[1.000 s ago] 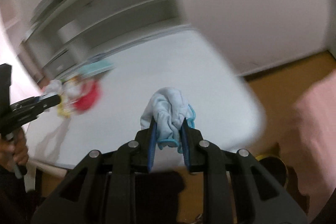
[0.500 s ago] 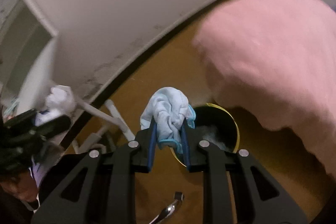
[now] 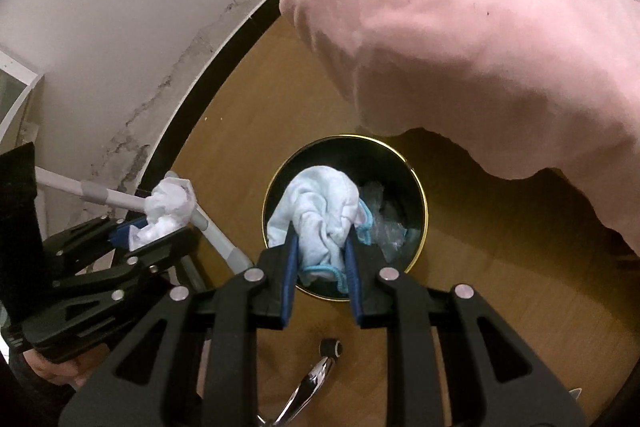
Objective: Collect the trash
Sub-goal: 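Carry the cloth and tissue over the bin and release both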
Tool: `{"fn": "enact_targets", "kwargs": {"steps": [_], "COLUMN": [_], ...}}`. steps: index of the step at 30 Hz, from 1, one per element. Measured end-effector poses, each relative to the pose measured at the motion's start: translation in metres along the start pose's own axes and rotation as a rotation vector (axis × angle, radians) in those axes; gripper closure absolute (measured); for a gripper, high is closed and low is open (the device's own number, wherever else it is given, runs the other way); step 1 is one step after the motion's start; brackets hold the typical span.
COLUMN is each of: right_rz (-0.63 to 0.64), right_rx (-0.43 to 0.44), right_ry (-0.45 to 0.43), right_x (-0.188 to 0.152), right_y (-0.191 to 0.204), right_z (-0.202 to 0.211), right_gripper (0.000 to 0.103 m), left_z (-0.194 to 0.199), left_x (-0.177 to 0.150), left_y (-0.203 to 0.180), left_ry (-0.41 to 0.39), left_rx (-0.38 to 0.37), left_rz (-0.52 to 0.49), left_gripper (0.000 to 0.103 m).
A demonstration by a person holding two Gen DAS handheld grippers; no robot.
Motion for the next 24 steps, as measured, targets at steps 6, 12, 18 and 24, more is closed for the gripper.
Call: {"fn": "enact_targets", "kwargs": {"steps": [6,12,18,24], "right_rz": [0.002,0.004,-0.007,0.022], "right_rx": [0.01,0.008,-0.007,-0.032], "right_ry": [0.007,0.026,0.02,-0.046], "right_x": [0.007,0.006,0.006,0.005], "right_y": [-0.002,-0.002,0.0,0.016], "right_z": [-0.008,-0.011,-0.005,0.033], "right_gripper": [0.081,0.081,0.063,0.042], "left_z": [-0.01,-0.008,0.014,0.069], "left_x": [0.001,0.005,0.006,0.006], "left_y": [-0.001,-0.002,-0.001,-0.012], "left_ry": [0.003,-0.002,-0.039,-0.115], "left_rx": [0.005,0.017,0.031,0.04], "left_rz": [0.008,0.012,0.001,-0.04], "left_gripper": [0.05,0.045,0.035,0.021]}}
Point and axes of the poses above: each gripper's, at about its wrist camera, not at the fingertips, and z roughly against the way its jaws point, y to its left, x to its top, the point moved 4 cm from there along -z, roughly the way its jaws point, and after that the axes turned 14 degrees about x, right-handed, at the moved point
